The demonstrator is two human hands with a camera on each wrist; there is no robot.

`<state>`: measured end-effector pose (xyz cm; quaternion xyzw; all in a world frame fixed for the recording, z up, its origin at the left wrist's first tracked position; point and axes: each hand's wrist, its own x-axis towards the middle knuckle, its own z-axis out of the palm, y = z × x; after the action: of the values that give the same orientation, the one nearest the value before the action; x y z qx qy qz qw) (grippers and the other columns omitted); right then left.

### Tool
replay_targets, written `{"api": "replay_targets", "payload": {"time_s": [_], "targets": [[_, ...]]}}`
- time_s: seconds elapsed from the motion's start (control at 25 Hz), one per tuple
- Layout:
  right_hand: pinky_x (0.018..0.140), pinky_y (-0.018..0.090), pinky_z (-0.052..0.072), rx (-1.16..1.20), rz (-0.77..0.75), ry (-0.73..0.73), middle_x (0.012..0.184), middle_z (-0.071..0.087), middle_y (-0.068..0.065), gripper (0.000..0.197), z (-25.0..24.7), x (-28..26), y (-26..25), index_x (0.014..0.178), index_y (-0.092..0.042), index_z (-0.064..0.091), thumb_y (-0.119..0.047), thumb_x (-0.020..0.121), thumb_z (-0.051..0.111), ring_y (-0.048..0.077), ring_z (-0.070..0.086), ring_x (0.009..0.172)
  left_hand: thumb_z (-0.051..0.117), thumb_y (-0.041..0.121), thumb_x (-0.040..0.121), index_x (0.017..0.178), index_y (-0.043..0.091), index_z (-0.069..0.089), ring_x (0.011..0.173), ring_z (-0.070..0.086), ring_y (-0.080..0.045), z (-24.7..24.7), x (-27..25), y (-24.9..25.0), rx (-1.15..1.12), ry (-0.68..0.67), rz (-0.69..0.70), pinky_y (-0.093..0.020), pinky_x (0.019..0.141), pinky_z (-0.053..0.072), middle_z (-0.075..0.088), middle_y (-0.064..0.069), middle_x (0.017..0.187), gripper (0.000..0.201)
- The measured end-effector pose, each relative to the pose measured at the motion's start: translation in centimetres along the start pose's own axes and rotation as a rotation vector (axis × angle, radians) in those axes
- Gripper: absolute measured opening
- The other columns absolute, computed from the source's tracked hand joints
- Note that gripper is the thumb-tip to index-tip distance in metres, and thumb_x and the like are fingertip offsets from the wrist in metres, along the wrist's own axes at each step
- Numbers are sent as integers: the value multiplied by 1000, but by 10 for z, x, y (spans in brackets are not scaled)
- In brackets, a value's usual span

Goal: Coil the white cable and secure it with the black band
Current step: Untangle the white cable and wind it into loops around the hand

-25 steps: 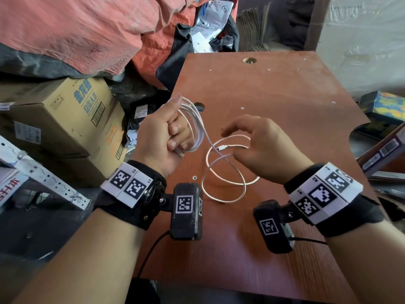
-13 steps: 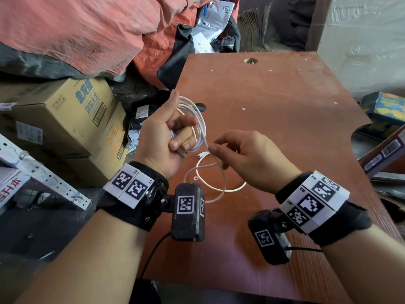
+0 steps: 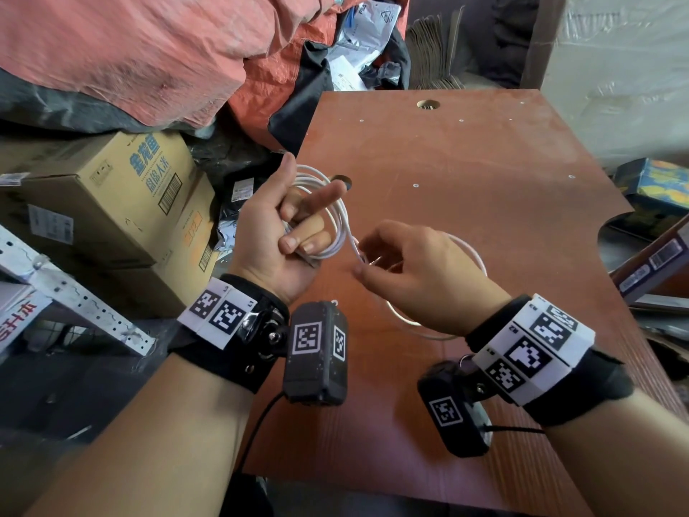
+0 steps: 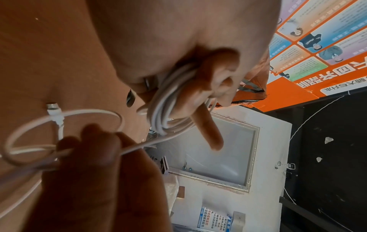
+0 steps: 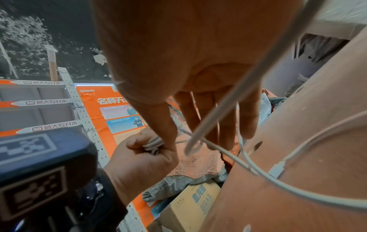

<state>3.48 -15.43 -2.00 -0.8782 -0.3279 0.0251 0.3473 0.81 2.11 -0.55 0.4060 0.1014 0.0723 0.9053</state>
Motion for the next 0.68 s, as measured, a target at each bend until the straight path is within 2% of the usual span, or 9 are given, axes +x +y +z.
{"api": "replay_targets", "payload": {"time_s": [0.12,0.24,0.36,0.48,0.6,0.68], "targets": [[78,28,45,-5,-47,-35,95,67,-6,12,7,2,9,90,-19,70,-30,86,71,10,60,86,49,42,99,45,19,33,25,25,-4,0,0,-1,-10,-1,-2,-16,33,23,75,-13,82,61],[77,24,33,-78,-54,77,96,53,-4,8,13,6,22,90,-19,73,-24,84,75,16,50,91,48,40,100,46,19,33,26,25,-4,-2,0,1,-18,16,14,-15,34,23,75,-13,83,60],[76,27,32,-154,-38,200,89,44,-4,12,12,8,27,94,-16,76,-21,83,76,21,47,88,47,40,101,45,19,32,26,24,-4,-2,1,0,0,37,8,-15,34,24,75,-15,87,61],[68,25,35,-97,-30,182,90,49,-5,9,9,8,26,94,-15,76,-18,87,72,15,52,79,47,40,100,43,19,31,25,24,-4,-2,1,0,16,40,-26,-15,32,24,75,-16,87,63],[63,21,35,-54,-44,171,90,53,-7,9,9,7,25,94,-18,77,-21,88,71,7,48,69,50,39,99,42,18,30,24,24,-4,-3,1,1,-3,57,-58,-14,31,22,72,-11,70,64],[61,11,34,-4,-57,172,90,54,-7,10,9,7,23,90,-20,77,-29,86,73,3,50,68,53,38,97,44,19,28,24,23,-4,-4,2,2,-26,83,-74,-15,31,21,58,0,49,61]]}}
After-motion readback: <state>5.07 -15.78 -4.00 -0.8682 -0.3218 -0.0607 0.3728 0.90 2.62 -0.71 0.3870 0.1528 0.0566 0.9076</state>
